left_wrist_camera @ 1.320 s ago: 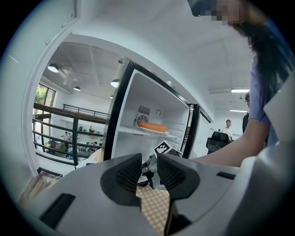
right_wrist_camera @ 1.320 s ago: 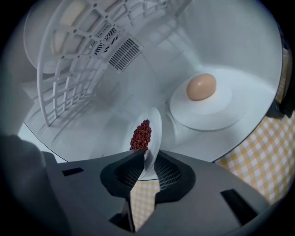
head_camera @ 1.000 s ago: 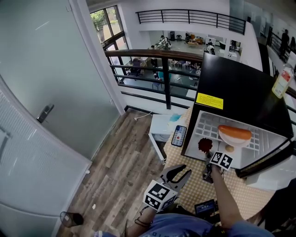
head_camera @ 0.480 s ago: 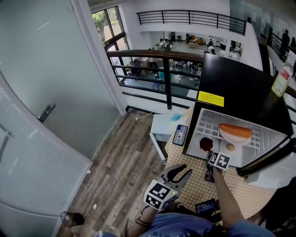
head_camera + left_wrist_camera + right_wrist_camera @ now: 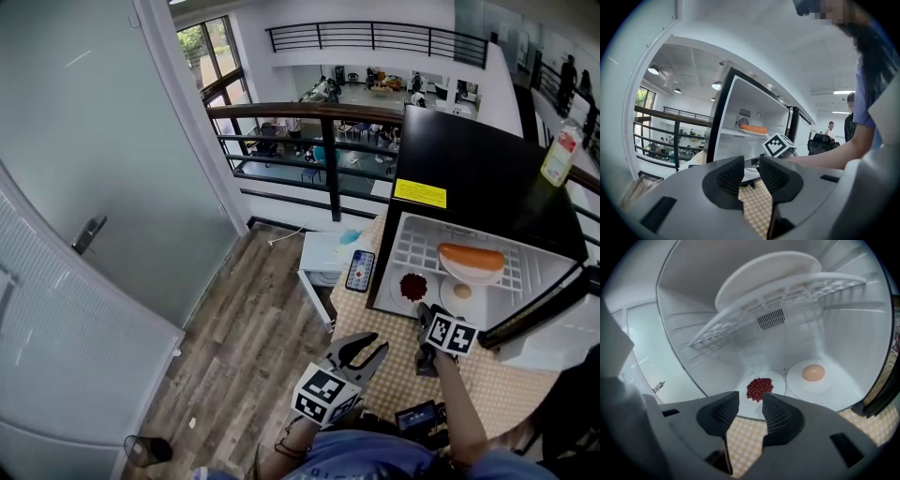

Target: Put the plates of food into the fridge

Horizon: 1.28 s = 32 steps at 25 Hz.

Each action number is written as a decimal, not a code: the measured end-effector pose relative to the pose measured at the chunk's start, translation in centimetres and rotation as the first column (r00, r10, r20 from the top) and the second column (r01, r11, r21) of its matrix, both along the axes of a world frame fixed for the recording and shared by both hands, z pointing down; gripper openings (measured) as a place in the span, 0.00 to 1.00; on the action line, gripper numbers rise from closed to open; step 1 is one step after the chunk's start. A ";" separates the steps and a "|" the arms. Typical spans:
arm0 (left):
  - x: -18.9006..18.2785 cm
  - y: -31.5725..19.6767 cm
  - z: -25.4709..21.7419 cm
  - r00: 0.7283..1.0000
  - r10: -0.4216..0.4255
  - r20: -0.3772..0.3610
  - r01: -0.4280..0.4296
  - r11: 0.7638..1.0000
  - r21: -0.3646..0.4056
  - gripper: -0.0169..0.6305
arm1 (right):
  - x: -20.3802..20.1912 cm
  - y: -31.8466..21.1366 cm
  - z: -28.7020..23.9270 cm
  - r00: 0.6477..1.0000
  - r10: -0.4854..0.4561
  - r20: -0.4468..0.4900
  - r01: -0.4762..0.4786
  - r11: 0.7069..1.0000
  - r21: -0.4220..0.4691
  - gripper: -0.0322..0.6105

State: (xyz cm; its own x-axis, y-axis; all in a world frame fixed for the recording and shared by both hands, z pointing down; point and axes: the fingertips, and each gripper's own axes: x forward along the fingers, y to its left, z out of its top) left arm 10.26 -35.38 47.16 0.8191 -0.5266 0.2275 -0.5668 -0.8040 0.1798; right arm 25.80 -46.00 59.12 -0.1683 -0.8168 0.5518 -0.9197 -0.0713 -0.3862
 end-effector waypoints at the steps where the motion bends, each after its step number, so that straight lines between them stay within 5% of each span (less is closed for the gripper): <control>1: 0.0 0.1 0.0 1.000 0.005 0.000 -0.005 1.000 -0.002 0.20 | -0.5 0.6 -0.8 1.000 -0.010 0.012 0.010 1.000 0.020 0.29; 13: -1.0 2.5 0.8 0.998 0.062 0.005 -0.062 0.998 -0.019 0.20 | -6.1 8.7 -6.2 0.985 -0.035 0.171 0.013 0.992 0.125 0.17; 24: -4.1 5.8 0.9 0.994 0.112 -0.002 -0.112 0.994 -0.020 0.20 | -11.9 15.1 -6.3 0.979 -0.066 0.190 0.044 0.992 0.118 0.15; 32: -6.9 9.5 2.0 0.989 0.149 -0.009 -0.150 0.988 -0.043 0.20 | -14.2 20.7 -5.9 0.980 -0.005 0.200 -0.019 0.993 0.117 0.14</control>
